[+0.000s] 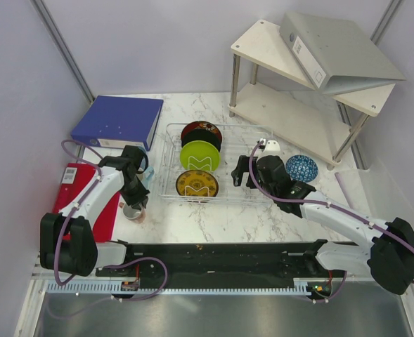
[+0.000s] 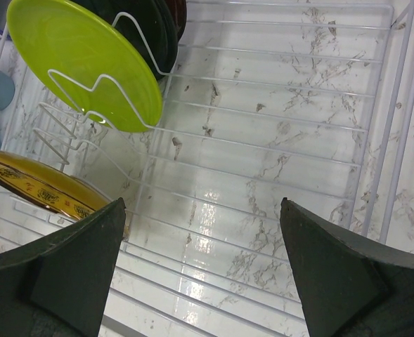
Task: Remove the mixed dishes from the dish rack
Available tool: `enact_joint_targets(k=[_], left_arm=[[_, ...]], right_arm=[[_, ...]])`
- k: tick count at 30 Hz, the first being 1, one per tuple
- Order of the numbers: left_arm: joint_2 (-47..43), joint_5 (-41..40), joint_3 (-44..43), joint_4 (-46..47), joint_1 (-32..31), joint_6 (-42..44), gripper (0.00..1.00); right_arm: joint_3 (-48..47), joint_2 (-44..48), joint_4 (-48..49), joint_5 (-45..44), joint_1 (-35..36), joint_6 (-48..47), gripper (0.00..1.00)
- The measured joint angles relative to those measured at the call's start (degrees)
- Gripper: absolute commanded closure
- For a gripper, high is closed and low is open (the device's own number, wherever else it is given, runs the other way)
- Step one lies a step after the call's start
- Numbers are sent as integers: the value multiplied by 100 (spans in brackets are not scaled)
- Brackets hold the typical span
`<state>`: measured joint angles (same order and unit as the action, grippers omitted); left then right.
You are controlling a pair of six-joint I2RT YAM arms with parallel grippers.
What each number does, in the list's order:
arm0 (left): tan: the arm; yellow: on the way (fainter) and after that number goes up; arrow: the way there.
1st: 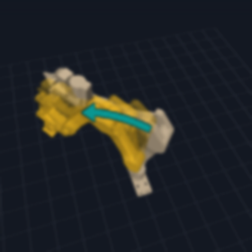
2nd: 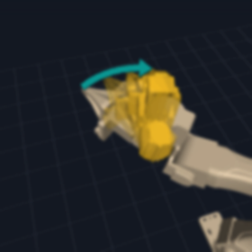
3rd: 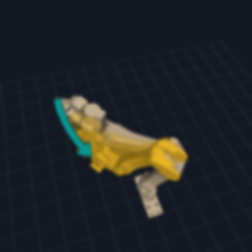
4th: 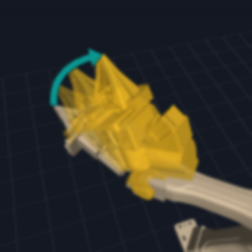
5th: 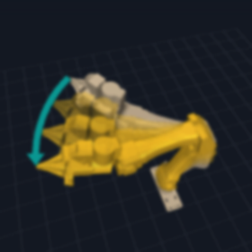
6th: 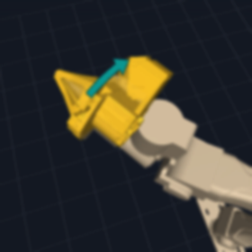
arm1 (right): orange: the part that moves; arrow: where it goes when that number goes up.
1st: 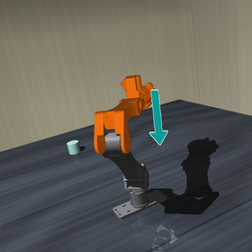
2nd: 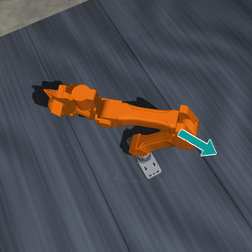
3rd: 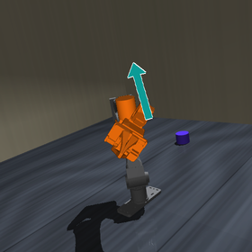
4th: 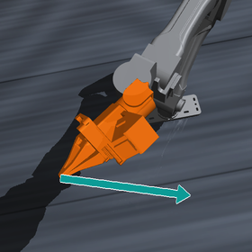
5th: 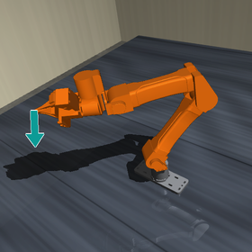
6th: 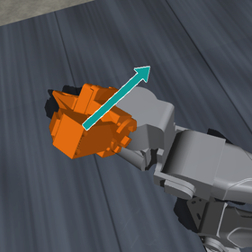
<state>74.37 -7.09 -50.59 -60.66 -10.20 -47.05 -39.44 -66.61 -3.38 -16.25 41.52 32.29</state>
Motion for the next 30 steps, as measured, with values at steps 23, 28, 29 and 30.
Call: enact_joint_targets(k=[23,28,29,30], left_arm=[[-321,-83,-46,-273,0,2,76],[-361,-136,-103,-326,0,39,76],[-361,-136,-105,-332,0,50,76],[-361,-136,-105,-334,0,63,76]], right_arm=[[4,-68,96,118,0,0,2],[28,-79,118,125,0,2,2],[39,-79,122,127,0,2,2],[52,-79,125,127,0,2,2]])
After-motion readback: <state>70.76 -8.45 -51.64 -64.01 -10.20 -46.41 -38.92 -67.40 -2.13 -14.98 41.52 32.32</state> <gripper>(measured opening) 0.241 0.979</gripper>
